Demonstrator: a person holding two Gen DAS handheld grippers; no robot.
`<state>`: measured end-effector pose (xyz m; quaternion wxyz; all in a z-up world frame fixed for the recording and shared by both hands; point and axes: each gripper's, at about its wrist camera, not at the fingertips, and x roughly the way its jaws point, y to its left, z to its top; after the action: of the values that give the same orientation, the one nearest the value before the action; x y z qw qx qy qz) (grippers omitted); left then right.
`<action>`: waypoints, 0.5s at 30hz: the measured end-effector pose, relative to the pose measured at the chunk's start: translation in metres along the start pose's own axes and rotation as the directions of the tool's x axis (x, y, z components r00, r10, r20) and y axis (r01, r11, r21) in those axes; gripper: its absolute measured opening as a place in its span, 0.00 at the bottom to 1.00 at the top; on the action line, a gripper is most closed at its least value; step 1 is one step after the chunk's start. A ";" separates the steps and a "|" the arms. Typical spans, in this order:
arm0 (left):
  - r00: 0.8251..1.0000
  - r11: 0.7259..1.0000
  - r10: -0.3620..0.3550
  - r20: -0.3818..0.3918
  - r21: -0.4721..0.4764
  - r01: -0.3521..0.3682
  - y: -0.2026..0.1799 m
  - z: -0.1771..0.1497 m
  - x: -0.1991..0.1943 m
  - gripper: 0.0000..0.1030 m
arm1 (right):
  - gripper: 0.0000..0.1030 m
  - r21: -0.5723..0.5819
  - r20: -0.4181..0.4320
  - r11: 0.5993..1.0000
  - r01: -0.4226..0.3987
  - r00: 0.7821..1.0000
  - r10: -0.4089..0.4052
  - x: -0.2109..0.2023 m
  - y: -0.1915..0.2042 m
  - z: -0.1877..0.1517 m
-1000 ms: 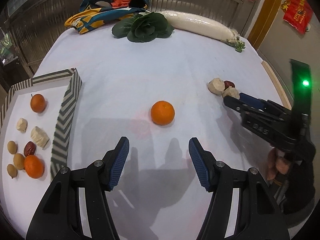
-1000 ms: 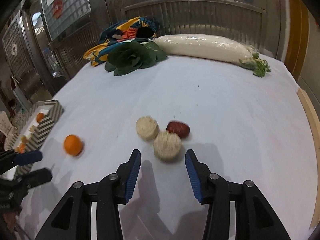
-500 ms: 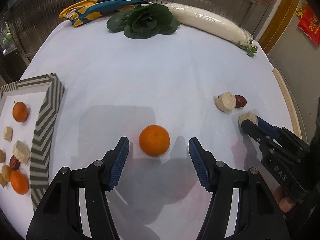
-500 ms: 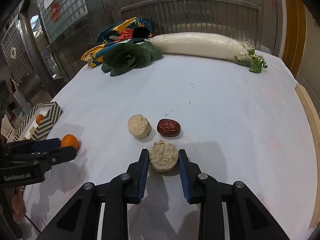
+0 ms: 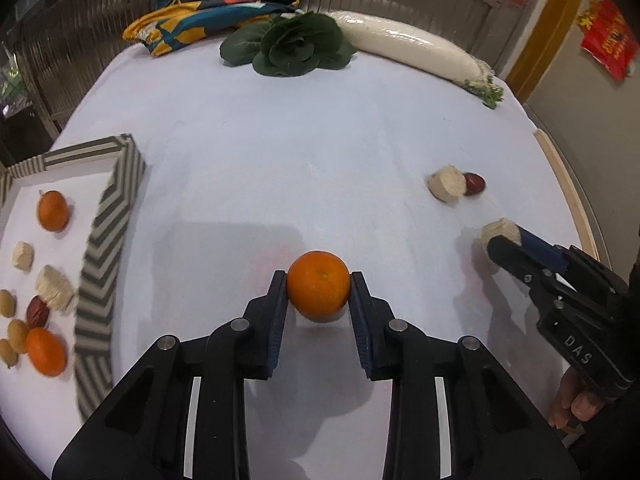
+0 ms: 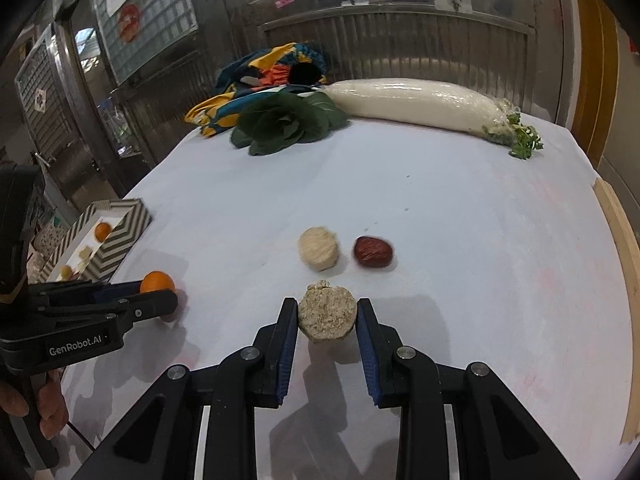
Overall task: Organize fruits
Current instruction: 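Grasp a white yam chunk with the right tool while the left grasps an orange, then carry the orange and yam chunk in both tools over the tray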
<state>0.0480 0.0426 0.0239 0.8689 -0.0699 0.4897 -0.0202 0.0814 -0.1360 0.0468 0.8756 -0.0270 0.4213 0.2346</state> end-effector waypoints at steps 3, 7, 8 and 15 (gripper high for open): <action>1.000 1.000 -0.006 0.024 0.011 0.006 0.000 -0.013 -0.016 0.29 | 0.27 -0.026 0.010 1.000 -0.008 1.000 0.008 -0.011 0.018 -0.012; 0.999 1.000 -0.023 0.045 0.020 0.022 0.004 -0.031 -0.034 0.29 | 0.27 -0.055 0.022 0.998 -0.016 1.000 0.018 -0.023 0.041 -0.027; 0.998 1.000 -0.021 0.052 0.022 0.020 0.005 -0.034 -0.038 0.29 | 0.27 -0.059 0.023 0.998 -0.021 0.999 0.023 -0.025 0.046 -0.031; 0.993 0.999 0.021 0.117 0.043 -0.027 0.016 -0.058 -0.061 0.29 | 0.27 -0.071 0.028 0.997 -0.014 0.999 0.016 -0.034 0.082 -0.051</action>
<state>-0.0337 0.0593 0.0435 0.8976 -0.0457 0.4382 -0.0165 -0.0090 -0.0885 0.0518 0.8782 -0.0516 0.4005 0.2563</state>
